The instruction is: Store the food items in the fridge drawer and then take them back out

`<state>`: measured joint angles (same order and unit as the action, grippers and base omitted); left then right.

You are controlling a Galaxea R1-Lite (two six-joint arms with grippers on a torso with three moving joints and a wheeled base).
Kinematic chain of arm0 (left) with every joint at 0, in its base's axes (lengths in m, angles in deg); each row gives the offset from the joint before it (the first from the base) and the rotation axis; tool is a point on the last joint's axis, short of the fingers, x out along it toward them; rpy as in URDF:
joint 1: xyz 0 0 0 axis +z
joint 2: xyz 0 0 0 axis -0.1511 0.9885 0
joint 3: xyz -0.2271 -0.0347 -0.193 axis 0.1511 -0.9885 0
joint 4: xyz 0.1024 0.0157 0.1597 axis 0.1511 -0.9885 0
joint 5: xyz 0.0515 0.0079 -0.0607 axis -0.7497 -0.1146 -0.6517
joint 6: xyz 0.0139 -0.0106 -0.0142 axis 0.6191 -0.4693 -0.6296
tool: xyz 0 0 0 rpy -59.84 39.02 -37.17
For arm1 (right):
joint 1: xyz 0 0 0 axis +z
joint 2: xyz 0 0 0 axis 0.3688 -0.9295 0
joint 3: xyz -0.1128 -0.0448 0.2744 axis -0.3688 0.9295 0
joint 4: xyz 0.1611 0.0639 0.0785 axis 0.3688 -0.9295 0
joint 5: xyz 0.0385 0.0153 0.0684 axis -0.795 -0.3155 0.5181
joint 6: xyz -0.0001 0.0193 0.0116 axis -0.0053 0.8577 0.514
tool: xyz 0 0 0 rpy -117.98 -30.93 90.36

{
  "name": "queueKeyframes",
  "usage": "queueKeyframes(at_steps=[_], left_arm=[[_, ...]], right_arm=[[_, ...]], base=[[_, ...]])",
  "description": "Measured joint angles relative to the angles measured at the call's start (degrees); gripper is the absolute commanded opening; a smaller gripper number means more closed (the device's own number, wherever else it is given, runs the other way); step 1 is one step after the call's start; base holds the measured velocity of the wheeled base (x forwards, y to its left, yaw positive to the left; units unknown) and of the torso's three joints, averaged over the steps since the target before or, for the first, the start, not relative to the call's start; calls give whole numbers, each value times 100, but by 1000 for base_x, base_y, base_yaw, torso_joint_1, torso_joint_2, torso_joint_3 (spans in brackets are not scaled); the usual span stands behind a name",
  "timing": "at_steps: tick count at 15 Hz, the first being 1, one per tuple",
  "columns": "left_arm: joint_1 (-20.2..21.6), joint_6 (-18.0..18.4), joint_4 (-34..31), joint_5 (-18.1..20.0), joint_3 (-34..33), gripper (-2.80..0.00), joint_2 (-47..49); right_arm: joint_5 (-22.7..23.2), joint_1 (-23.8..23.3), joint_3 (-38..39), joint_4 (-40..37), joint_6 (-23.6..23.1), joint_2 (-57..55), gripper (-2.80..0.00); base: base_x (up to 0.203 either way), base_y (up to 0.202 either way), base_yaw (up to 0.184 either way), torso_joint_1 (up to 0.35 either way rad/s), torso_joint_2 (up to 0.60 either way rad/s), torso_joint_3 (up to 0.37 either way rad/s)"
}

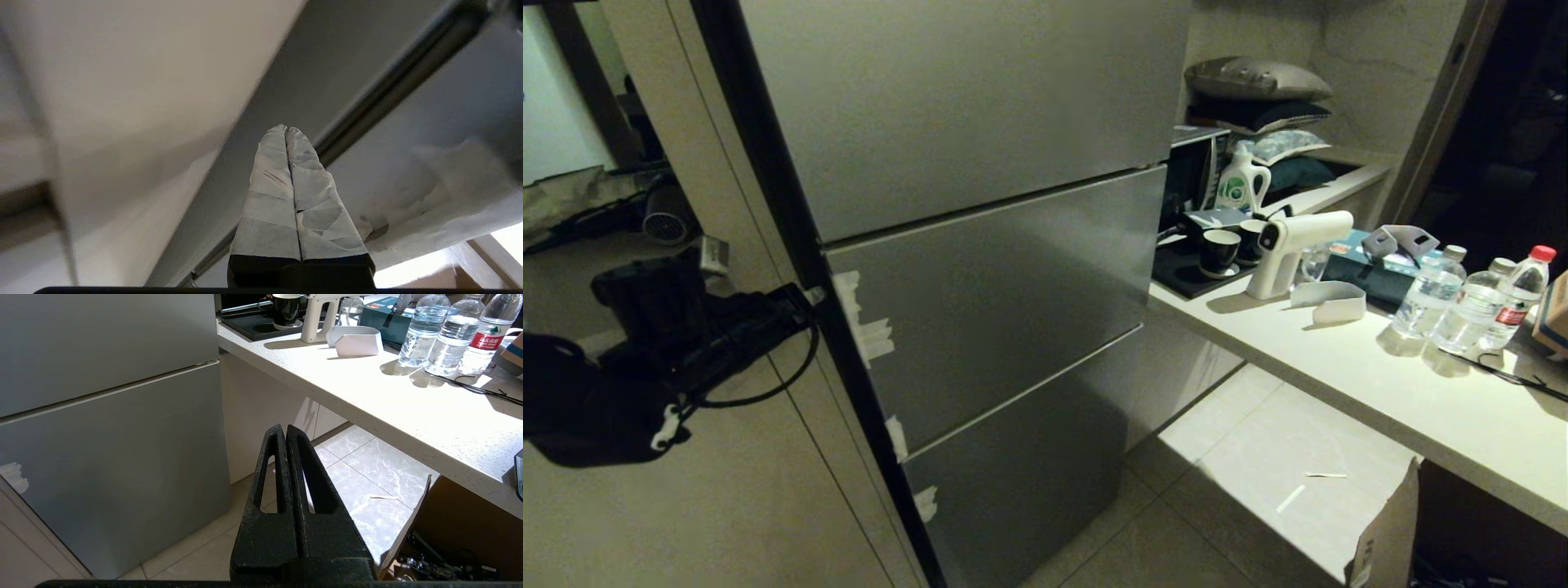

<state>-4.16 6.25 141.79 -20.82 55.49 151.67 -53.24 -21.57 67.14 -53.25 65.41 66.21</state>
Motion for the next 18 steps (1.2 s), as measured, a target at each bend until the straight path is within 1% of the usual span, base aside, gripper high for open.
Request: queueKeyframes(at_steps=[9, 18], left_arm=[[-196, -11, 10, 32, -205, -280, -60], [-377, -16, 58, 32, -629, -280, -387]], right_arm=[[2, 0, 0, 0, -2, 0, -280], [2, 0, 0, -2, -1, 0, -280]], base=[[0, 0, 0, 0, 0, 0], [0, 0, 0, 0, 0, 0]])
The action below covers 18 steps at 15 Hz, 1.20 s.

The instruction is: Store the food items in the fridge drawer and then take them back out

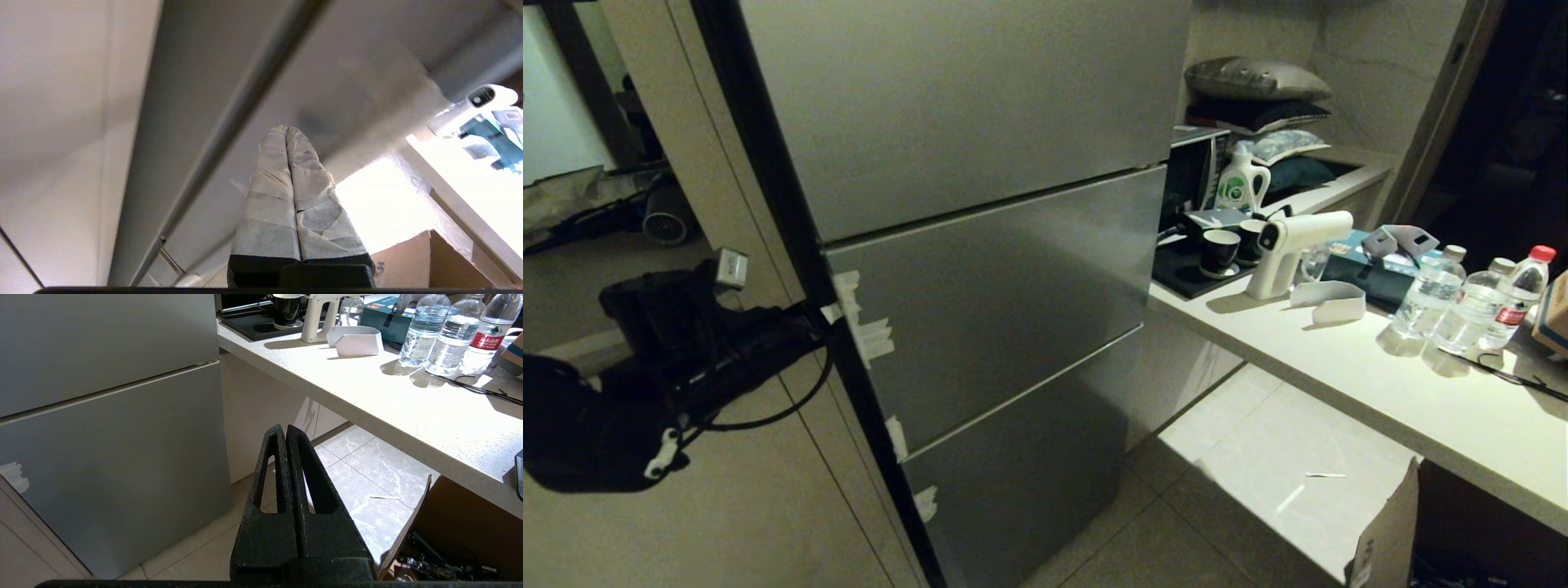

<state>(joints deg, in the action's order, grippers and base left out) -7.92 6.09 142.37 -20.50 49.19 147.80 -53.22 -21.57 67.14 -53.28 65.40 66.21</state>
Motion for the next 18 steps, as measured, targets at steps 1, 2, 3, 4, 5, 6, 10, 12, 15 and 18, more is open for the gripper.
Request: queueKeyframes(at_steps=[1, 2, 3, 4, 5, 6, 10, 12, 15, 18], left_arm=[[0, 0, 109, 0, -29, -280, -5], [-4, 0, 182, 0, -59, -280, -5], [-20, 2, 220, 0, -72, -280, -2], [-43, 3, 228, 0, -81, -280, 2], [-52, 5, 233, -2, -81, -280, 2], [-61, 5, 233, -2, -91, -280, 4], [-112, 7, 236, -2, -112, -280, -5], [-161, 7, 271, 20, -155, -280, -26], [-225, 14, 459, 207, -297, -280, -70], [-319, 28, 593, 320, -425, -280, -98]], right_arm=[[-3, 0, 0, 0, 2, 0, -280], [-2, 0, 0, -1, 1, 0, -280], [0, 0, 0, -2, 1, 0, -280], [-2, 0, 0, 0, 2, 0, -280], [-2, 0, 0, 2, 1, 0, -280], [-4, 0, 0, 0, 1, 0, -280], [-4, 0, 0, 0, 1, 0, -280], [-2, 0, 0, 0, 0, 0, -280], [1, 0, 0, 2, -2, 0, -280], [-1, 0, 0, 2, -1, 0, -280]], base=[[0, 0, 0, 0, 0, 0], [0, 0, 0, 0, 0, 0], [0, 0, 0, 0, 0, 0], [0, 0, 0, 0, 0, 0], [0, 0, 0, 0, 0, 0], [0, 0, 0, 0, 0, 0], [0, 0, 0, 0, 0, 0], [0, 0, 0, 0, 0, 0], [0, 0, 0, 0, 0, 0], [0, 0, 0, 0, 0, 0]])
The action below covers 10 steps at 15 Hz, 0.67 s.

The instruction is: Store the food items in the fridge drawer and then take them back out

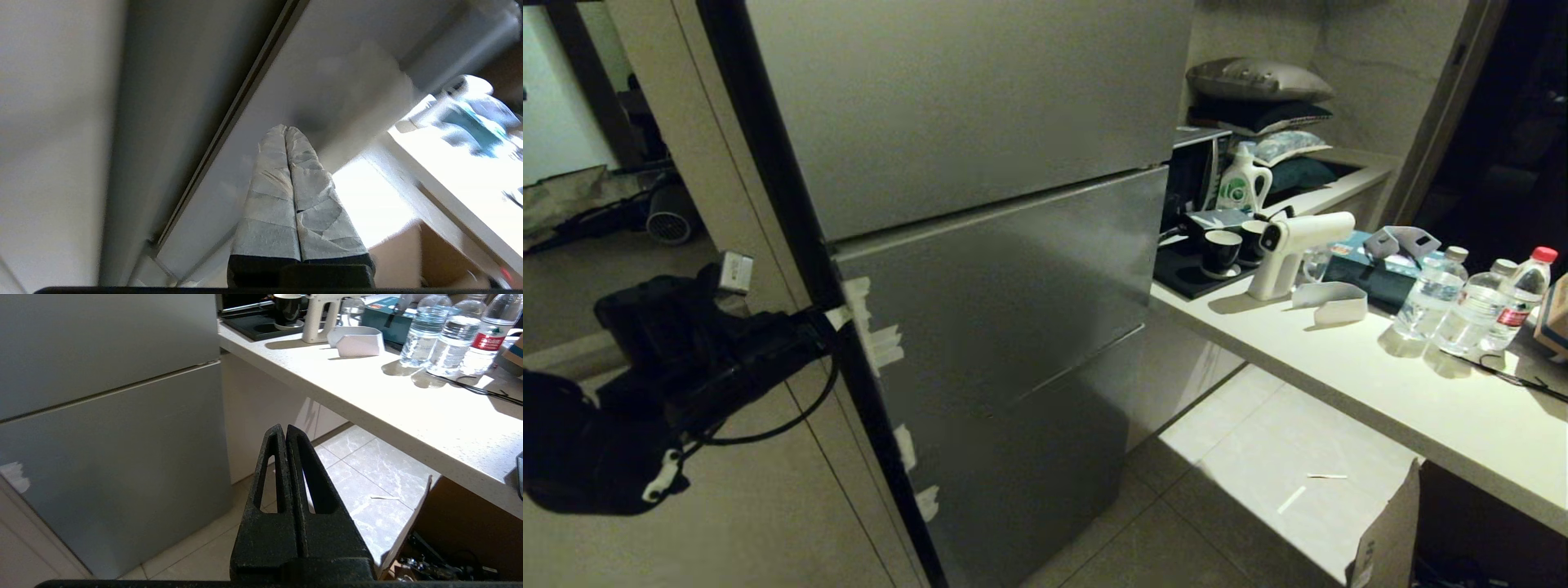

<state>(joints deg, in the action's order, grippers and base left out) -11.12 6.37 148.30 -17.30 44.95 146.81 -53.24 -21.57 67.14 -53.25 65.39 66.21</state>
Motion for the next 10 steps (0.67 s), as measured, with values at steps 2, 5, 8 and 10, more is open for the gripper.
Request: queueKeyframes(at_steps=[2, 5, 8, 10], left_arm=[[1, -1, 89, 1, -87, -280, -17], [1, 12, 191, -5, -237, -280, -43], [-52, 14, 216, -12, -488, -280, -195], [-216, 15, 216, -11, -763, -280, -423]], right_arm=[[-4, 1, 0, 0, -1, 0, -280], [-1, 0, 0, 0, 2, 0, -280], [2, 0, 0, 0, -1, 0, -280], [2, 0, 0, 0, 2, 0, -280]], base=[[0, 0, 0, 0, 0, 0], [0, 0, 0, 0, 0, 0], [0, 0, 0, 0, 0, 0], [0, 0, 0, 0, 0, 0]])
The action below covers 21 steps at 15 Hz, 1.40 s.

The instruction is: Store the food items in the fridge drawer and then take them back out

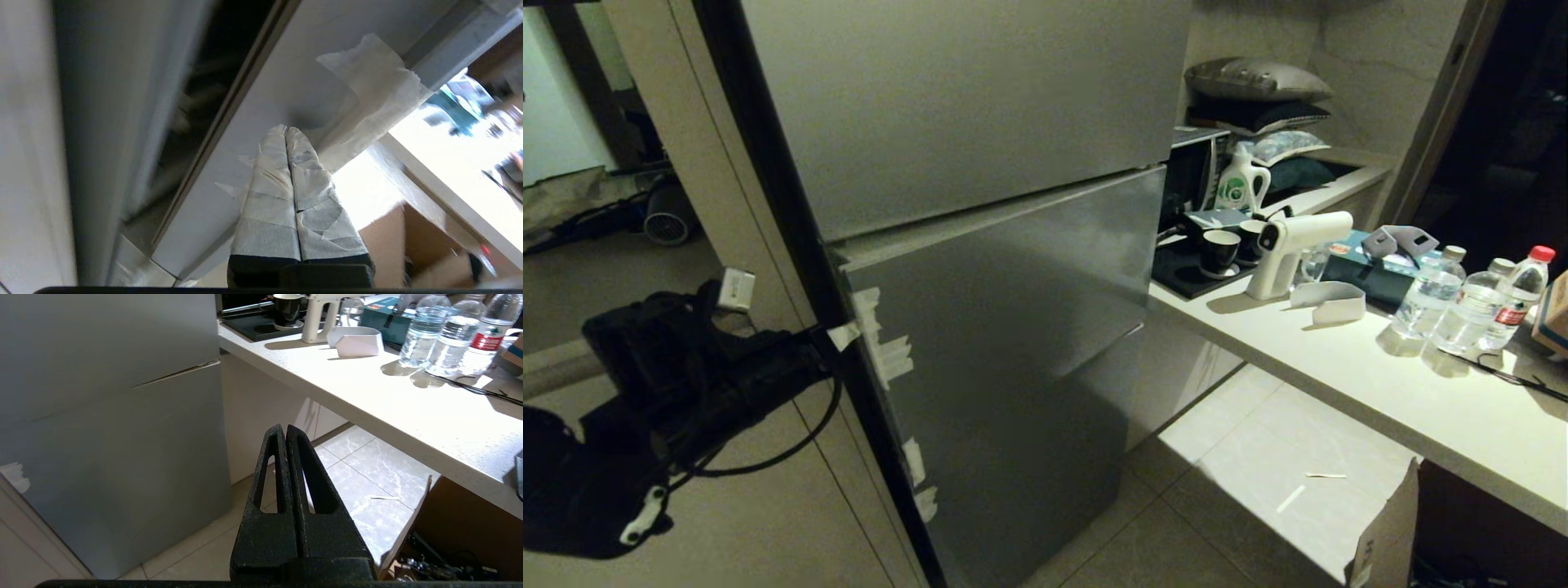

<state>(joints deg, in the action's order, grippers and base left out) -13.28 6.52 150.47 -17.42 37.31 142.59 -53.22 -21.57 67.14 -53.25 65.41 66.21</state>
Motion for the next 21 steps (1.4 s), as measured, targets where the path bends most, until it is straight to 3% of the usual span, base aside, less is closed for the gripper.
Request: queueKeyframes(at_steps=[11, 16, 18, 21], left_arm=[[-1943, 71, -9, -241, -1389, -280, -1352], [-2222, 96, -95, -383, -1871, -280, -2393], [-2233, 336, -442, -731, -1699, -280, -3058], [-2230, 1097, -1970, -1270, -1039, -280, -4380]], right_arm=[[-2, 0, 0, -2, -2, 0, -280], [0, 0, 0, -2, 0, 0, -280], [-4, 0, 0, -2, -1, 0, -280], [-2, 0, 0, -2, 0, 0, -280]], base=[[0, 0, 0, 0, 0, 0], [0, 0, 0, 0, 0, 0], [0, 0, 0, 0, 0, 0], [0, 0, 0, 0, 0, 0]])
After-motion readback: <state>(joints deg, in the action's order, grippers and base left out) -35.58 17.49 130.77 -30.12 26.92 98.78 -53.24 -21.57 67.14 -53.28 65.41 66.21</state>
